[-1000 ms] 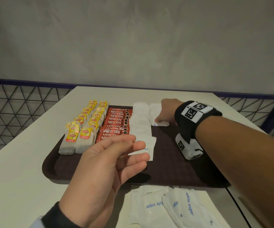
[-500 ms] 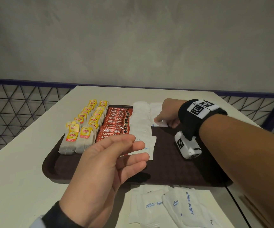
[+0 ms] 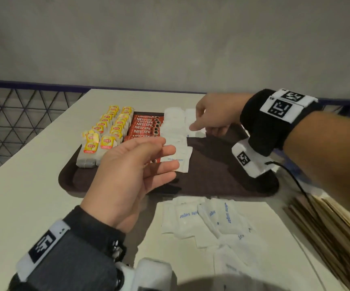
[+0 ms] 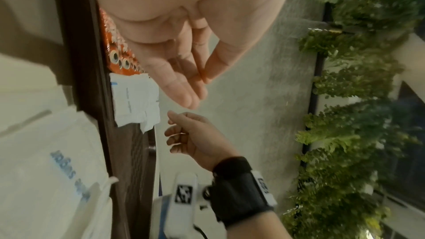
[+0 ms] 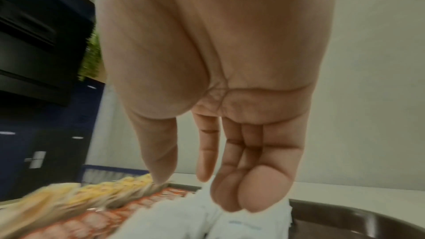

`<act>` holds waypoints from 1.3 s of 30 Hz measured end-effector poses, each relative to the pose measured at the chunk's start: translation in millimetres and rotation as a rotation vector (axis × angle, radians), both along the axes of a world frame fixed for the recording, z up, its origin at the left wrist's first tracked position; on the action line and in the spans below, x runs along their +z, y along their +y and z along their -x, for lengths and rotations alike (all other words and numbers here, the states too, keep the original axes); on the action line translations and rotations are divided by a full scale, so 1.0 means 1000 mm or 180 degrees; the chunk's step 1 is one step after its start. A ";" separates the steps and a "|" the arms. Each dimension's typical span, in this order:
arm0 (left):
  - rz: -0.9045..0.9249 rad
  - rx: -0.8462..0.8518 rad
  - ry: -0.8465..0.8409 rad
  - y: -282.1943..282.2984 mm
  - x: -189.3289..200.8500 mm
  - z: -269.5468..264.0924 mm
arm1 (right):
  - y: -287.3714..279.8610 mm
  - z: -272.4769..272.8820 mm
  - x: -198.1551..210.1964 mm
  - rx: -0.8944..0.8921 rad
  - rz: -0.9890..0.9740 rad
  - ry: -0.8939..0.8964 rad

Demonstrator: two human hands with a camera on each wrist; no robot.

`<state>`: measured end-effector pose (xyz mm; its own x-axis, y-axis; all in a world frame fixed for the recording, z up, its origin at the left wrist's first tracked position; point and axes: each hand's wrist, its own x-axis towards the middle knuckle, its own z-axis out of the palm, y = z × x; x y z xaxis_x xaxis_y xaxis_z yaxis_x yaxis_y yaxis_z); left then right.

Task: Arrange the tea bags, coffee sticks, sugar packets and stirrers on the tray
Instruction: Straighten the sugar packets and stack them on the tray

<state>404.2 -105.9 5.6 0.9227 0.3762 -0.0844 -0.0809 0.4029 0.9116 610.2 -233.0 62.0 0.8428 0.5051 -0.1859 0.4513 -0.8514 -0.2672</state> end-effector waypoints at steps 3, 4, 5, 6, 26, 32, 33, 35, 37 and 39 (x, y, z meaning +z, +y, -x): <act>-0.0455 -0.0033 -0.0067 0.002 0.007 0.007 | -0.014 0.054 0.010 0.0477 0.0138 0.0131; -0.0539 -0.0052 -0.0126 0.003 0.010 0.009 | -0.019 0.073 0.012 0.0613 0.0273 0.0192; -0.0601 -0.0070 -0.0183 0.003 0.013 0.012 | -0.024 0.089 0.011 0.0734 0.0439 0.0257; -0.0661 -0.0085 -0.0230 0.003 0.015 0.015 | -0.029 0.104 0.009 0.0817 0.0617 0.0315; -0.0298 -0.0286 -0.0219 0.008 0.021 0.026 | -0.038 0.201 -0.043 0.1154 0.1360 -0.0463; -0.0187 -0.0339 -0.0223 0.010 0.022 0.029 | -0.039 0.206 -0.051 0.1261 0.1391 -0.0759; -0.0176 -0.0354 -0.0228 0.010 0.022 0.029 | -0.040 0.205 -0.050 0.1281 0.1317 -0.0816; -0.0147 -0.0390 -0.0237 0.010 0.023 0.030 | -0.044 0.200 -0.045 0.1233 0.0956 -0.0818; -0.0123 -0.0421 -0.0243 0.011 0.022 0.031 | -0.050 0.193 -0.038 0.1122 0.0522 -0.0752; -0.0106 -0.0432 -0.0246 0.012 0.021 0.031 | -0.057 0.187 -0.028 0.0877 0.0026 -0.0557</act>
